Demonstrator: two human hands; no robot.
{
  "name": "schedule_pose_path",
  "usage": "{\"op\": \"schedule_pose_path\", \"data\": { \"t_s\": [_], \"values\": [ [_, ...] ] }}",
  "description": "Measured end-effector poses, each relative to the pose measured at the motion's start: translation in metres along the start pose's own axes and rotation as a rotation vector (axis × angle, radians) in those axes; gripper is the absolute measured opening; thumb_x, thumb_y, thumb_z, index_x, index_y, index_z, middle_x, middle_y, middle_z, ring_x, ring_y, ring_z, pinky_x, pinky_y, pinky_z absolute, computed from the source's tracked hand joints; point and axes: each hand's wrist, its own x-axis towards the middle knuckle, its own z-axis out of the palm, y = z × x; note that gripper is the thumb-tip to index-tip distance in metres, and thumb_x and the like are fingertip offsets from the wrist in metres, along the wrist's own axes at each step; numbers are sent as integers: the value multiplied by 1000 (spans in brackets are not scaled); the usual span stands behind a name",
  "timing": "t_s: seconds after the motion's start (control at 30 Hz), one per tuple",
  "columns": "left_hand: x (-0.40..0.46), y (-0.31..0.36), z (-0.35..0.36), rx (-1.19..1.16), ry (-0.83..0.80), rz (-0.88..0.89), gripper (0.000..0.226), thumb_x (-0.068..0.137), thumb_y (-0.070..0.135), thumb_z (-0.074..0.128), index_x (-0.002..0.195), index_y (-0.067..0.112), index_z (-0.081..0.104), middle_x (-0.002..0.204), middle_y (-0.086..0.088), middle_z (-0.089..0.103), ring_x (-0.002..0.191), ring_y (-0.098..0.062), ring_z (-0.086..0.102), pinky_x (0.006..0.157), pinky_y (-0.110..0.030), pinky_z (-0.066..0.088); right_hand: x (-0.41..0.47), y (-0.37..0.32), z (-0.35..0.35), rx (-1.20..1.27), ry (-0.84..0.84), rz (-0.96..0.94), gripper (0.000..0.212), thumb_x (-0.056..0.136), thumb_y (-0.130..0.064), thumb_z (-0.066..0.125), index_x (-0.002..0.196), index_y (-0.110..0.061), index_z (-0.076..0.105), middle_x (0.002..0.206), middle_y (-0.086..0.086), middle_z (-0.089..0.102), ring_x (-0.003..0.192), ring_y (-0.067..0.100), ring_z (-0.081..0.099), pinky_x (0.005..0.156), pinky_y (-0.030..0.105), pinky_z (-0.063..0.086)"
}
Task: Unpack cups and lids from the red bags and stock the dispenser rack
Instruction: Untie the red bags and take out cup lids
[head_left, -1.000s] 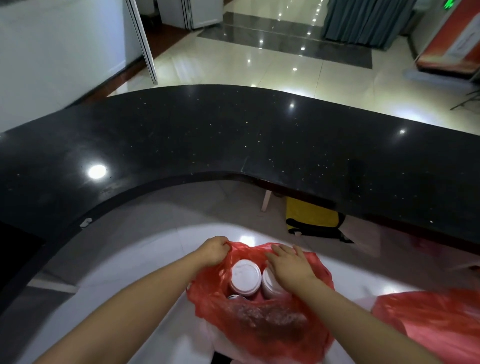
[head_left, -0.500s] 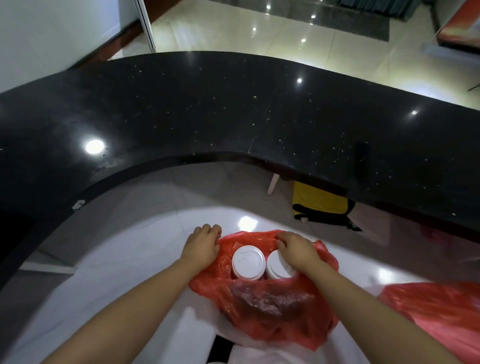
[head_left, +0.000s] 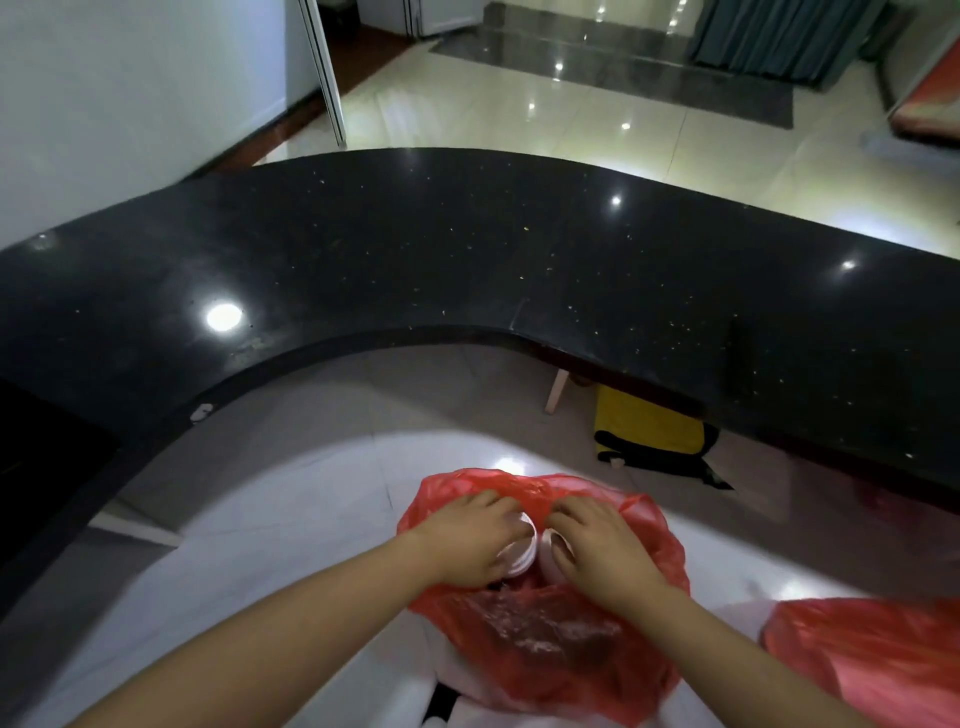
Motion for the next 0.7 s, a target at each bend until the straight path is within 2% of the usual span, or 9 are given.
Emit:
{"op": "schedule_pose_path", "data": {
  "t_s": [0.1,0.23,0.37,0.53,0.7],
  "values": [
    [8,14,8,5,-50,-188,57,92,48,53,142,24,39,139,-9,43,121,-37,46,97,-49,45,-8,-2,1,-18,-36,30,38,87,-34,43,101,-17,74,106,2,67,96,27,64,83,40,51],
    [22,27,21,28,-102,-327,73,93,52,53,153,22,24,146,-17,34,122,-44,45,98,-52,42,-16,-1,4,-9,-10,75,31,86,-33,47,94,-19,74,99,0,67,87,26,64,75,38,51],
    [35,31,28,47,-180,-427,89,89,54,60,158,23,12,151,-20,27,125,-46,43,102,-51,39,-22,3,11,-47,-47,73,20,85,-29,58,96,-21,73,105,-1,67,92,25,64,80,37,50],
    [48,41,40,83,-242,-513,95,87,44,68,157,24,6,152,-22,20,121,-46,44,101,-51,36,-28,0,11,-85,-85,59,33,87,-37,43,95,-24,72,108,-3,68,96,24,65,82,37,50],
    [53,39,49,41,-237,-539,100,83,39,74,154,30,4,153,-21,15,121,-47,42,101,-52,37,-26,5,15,-89,-177,67,31,91,-32,47,112,-24,68,123,-2,61,114,24,57,96,37,42]
  ]
}}
